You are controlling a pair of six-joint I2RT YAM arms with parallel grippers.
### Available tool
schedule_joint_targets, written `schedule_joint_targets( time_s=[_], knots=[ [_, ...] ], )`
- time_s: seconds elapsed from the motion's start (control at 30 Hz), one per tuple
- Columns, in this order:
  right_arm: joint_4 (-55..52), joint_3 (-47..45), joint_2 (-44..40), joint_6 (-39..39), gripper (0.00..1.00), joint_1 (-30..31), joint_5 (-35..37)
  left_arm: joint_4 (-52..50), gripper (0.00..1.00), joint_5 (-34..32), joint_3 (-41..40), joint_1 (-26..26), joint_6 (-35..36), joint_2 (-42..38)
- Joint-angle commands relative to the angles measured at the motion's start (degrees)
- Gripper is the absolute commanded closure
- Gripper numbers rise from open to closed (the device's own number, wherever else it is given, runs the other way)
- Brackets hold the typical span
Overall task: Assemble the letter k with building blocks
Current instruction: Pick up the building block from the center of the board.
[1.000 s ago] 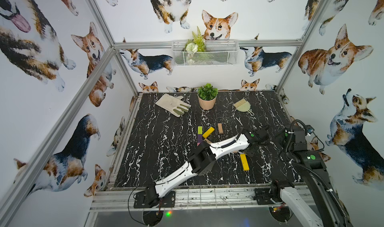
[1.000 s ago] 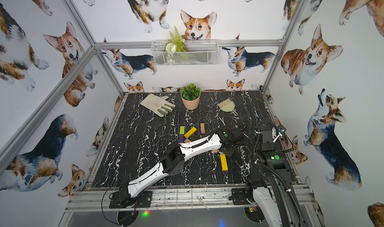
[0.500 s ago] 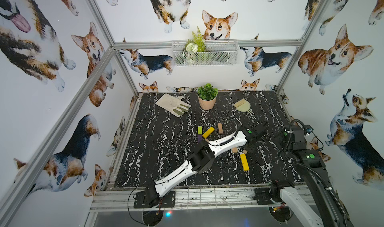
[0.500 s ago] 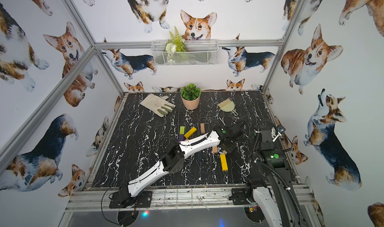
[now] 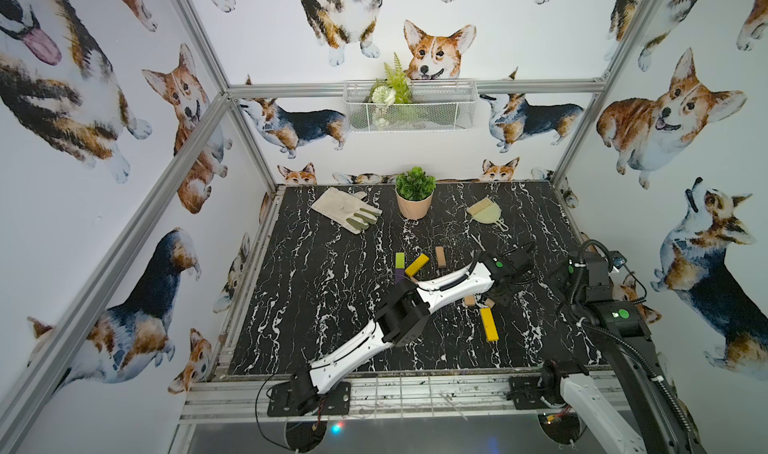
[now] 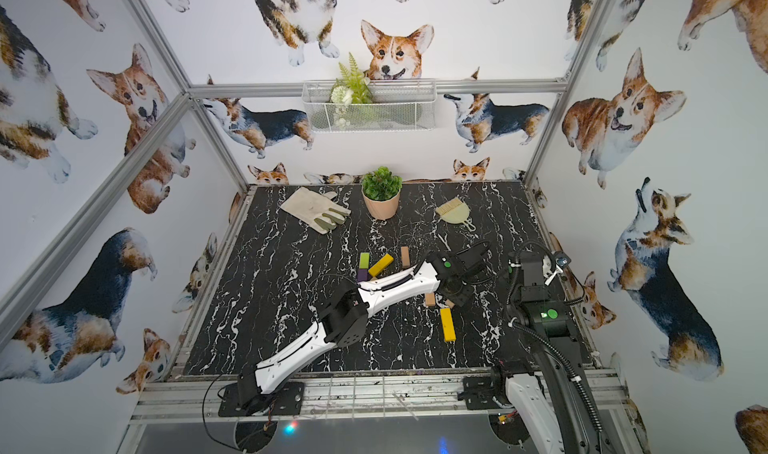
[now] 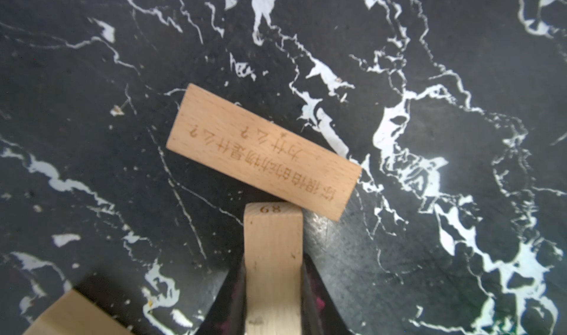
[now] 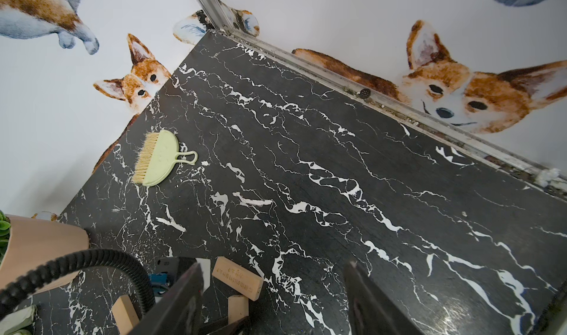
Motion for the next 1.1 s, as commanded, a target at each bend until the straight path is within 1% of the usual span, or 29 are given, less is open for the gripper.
schedule_joint_targets(
  time_s=[0.0, 0.07, 0.13, 0.2, 0.27, 0.33, 0.4, 0.47, 0.5, 0.6, 0.8, 0.9, 0.97, 1.07],
  knots=[
    [0.3, -0.1, -0.1, 1.7, 0.26, 0.0, 0.3, -5.9, 0.61, 1.6, -0.8, 0.3, -1.1, 1.1],
    [0.2, -0.2, -0.2, 1.6, 0.26, -0.1, 0.3, -6.0, 0.54, 1.5, -0.9, 0.3, -1.3, 1.0],
    [0.2, -0.2, -0.2, 1.7, 0.26, 0.0, 0.3, -6.1, 0.49, 1.5, -1.1, 0.3, -1.5, 0.8],
    [0.2, -0.3, -0.1, 1.6, 0.26, 0.0, 0.2, -5.8, 0.49, 1.8, -1.6, 0.2, -1.5, 0.4],
    [0.2, -0.3, -0.1, 1.7, 0.26, 0.0, 0.3, -5.4, 0.53, 1.9, -2.1, 0.2, -1.5, 0.2],
    [0.2, -0.4, -0.1, 1.7, 0.26, 0.0, 0.2, -5.5, 0.63, 2.0, -2.1, 0.2, -1.5, 0.4],
    [0.1, -0.4, -0.2, 1.8, 0.26, 0.0, 0.2, -5.7, 0.76, 1.8, -2.1, 0.3, -1.5, 0.3],
    [0.2, -0.4, -0.3, 1.8, 0.26, 0.0, 0.2, -5.8, 0.82, 1.5, -2.1, 0.3, -1.6, 0.0],
    [0.2, -0.5, -0.3, 1.8, 0.26, 0.0, 0.2, -5.8, 0.84, 1.1, -2.1, 0.3, -1.6, -0.2],
    [0.3, -0.5, -0.2, 1.9, 0.26, 0.0, 0.1, -5.9, 0.85, -0.2, -2.2, 0.4, -2.2, -1.5],
    [0.3, -0.5, -0.3, 1.7, 0.26, 0.0, 0.0, -5.6, 0.85, -2.5, -3.3, 3.0, -4.4, -8.3],
    [0.5, -0.6, -0.1, 1.6, 0.26, 0.0, -0.2, -3.2, 0.84, -3.7, -7.7, 4.5, -5.3, -14.0],
    [0.6, -0.8, 0.1, 1.6, 0.26, 0.0, -0.5, -2.0, 0.82, -4.9, -12.0, 5.7, -6.9, -17.5],
    [1.0, -1.1, 0.3, 1.8, 0.26, 0.0, -0.9, 0.3, 0.82, -7.2, -19.9, 7.5, -10.4, -22.7]
  ],
)
